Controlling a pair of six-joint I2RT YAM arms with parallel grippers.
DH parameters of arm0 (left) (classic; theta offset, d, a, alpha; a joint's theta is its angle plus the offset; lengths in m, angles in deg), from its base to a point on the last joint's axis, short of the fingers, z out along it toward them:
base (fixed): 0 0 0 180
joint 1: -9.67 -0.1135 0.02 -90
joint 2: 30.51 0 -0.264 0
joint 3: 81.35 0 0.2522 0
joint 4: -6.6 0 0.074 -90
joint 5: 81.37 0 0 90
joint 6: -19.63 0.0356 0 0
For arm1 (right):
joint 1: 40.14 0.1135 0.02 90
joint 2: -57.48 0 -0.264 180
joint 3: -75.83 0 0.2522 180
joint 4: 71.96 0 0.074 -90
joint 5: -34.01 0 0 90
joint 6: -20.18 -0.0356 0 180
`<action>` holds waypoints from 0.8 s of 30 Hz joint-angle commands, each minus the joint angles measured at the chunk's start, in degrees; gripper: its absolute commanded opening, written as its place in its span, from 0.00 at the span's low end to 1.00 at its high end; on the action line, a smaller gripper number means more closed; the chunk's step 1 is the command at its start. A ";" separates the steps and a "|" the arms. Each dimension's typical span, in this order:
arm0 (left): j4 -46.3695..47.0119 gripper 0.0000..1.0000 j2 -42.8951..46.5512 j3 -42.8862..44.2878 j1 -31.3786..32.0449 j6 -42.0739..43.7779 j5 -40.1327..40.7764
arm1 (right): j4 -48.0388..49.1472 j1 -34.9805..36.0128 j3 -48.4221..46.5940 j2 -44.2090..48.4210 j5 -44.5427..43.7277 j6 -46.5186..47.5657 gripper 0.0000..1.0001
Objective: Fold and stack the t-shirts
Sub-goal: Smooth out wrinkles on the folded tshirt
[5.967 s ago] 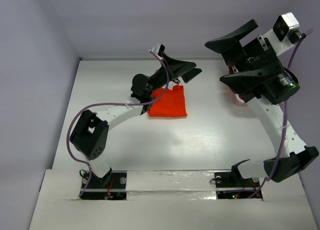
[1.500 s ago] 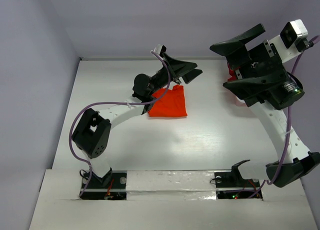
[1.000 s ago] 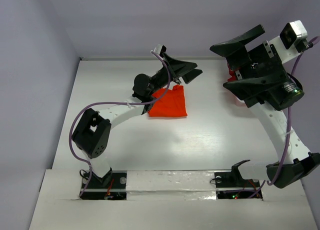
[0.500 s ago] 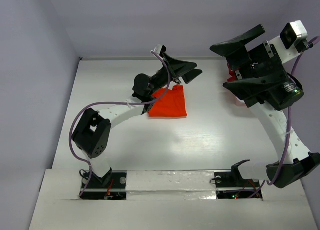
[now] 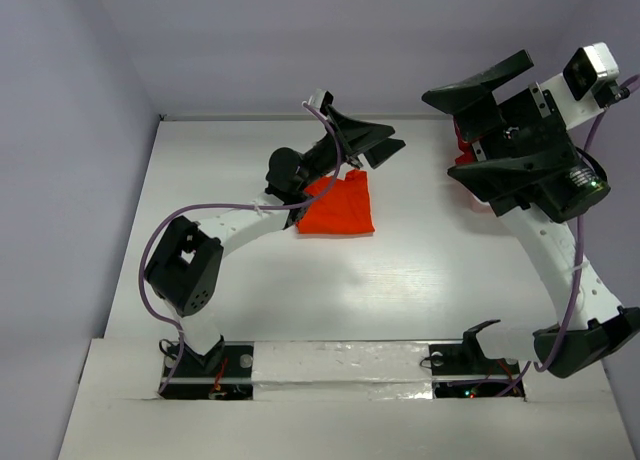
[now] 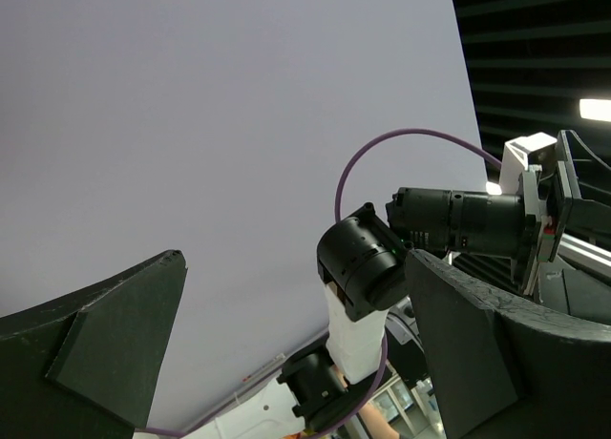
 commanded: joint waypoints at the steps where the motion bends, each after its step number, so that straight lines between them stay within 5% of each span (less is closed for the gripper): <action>1: 23.30 0.99 0.70 2.90 -0.33 -0.30 -0.65 | 1.90 -0.44 0.25 1.51 -1.14 0.75 1.00; 24: 23.82 0.99 0.61 2.82 -0.33 -0.31 -0.56 | 1.90 -0.44 0.34 1.51 -1.23 0.93 1.00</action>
